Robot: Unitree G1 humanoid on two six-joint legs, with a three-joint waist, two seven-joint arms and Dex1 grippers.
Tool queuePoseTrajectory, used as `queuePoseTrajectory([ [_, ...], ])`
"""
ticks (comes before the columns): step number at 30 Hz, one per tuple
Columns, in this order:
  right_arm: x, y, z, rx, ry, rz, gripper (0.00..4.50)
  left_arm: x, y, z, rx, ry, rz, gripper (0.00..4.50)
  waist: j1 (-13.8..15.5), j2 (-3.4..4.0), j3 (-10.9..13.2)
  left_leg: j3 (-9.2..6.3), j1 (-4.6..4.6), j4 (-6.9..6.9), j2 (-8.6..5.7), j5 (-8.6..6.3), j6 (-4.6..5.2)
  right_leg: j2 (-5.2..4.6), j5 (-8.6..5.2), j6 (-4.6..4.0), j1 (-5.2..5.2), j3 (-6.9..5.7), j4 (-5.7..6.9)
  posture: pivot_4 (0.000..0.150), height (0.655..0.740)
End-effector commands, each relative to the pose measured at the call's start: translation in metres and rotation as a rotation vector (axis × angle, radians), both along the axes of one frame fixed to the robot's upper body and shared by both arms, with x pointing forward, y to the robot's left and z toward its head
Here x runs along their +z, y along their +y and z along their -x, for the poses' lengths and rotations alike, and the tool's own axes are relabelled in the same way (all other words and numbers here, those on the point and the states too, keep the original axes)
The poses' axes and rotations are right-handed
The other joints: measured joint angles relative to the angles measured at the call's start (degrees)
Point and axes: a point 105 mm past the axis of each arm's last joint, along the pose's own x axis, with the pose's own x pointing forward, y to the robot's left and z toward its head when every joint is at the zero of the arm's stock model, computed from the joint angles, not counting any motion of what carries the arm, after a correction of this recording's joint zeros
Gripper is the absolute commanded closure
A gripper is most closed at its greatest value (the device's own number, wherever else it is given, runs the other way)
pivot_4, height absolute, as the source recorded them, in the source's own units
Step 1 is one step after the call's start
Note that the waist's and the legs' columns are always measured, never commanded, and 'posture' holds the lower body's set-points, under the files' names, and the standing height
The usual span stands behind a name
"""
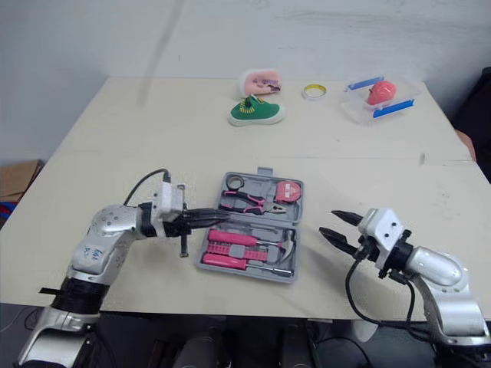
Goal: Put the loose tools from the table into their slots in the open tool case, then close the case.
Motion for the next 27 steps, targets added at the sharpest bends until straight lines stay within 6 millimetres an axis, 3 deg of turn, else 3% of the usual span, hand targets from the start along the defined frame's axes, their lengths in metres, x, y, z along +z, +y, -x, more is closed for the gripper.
queuePoseTrajectory([
  [1,-0.011,-0.004,-0.008,-0.029,0.05,0.099,4.23,-0.009,0.027,-0.021,0.144,-0.019,-0.086,4.5,0.06,0.01,0.02,-0.01,-0.01,0.0,0.0,0.0,0.0,0.0,0.0,0.0,-0.01,-0.01,0.0,0.15,0.74],
  [2,-0.018,-0.001,-0.013,-0.013,0.068,0.131,4.47,-0.017,0.034,-0.031,0.207,-0.024,-0.092,4.5,0.09,-0.01,0.03,0.0,-0.01,0.0,0.0,0.0,0.0,0.0,0.0,0.0,-0.03,0.0,0.01,0.15,0.74],
  [4,-0.025,0.004,-0.018,0.012,0.083,0.168,4.47,-0.027,0.04,-0.041,0.27,-0.034,-0.096,4.5,0.11,-0.02,0.05,-0.01,-0.05,0.01,-0.01,-0.01,0.0,-0.01,0.01,0.02,-0.04,-0.01,-0.02,0.15,0.74],
  [11,-0.034,0.023,-0.031,0.062,0.128,0.133,4.47,-0.042,0.019,-0.043,0.265,0.075,-0.044,4.5,0.12,-0.07,0.07,0.05,-0.83,0.23,-0.04,0.22,-0.24,-0.01,0.06,0.1,-0.77,-0.11,0.29,0.15,0.74],
  [16,-0.037,0.036,-0.035,0.099,0.161,0.101,4.47,-0.047,0.001,-0.035,0.196,0.12,-0.029,4.5,-0.13,-0.11,0.09,0.15,-0.71,0.26,-0.04,0.3,-0.17,-0.01,0.07,0.12,-0.75,-0.27,0.31,0.15,0.74],
  [24,-0.032,0.048,-0.037,0.146,0.174,0.083,4.47,-0.048,0.0,-0.026,0.196,0.145,-0.031,4.5,-0.44,-0.11,0.09,0.08,-0.65,0.11,-0.01,0.38,-0.32,-0.01,0.07,0.11,-0.78,-0.05,0.38,0.15,0.74],
  [27,-0.03,0.047,-0.049,0.129,0.156,0.09,4.47,-0.054,-0.003,-0.022,0.201,0.169,-0.032,4.5,-1.05,-0.13,0.08,0.09,-0.65,0.14,-0.02,0.38,-0.31,-0.01,0.07,0.11,-0.76,-0.05,0.39,0.15,0.74],
])
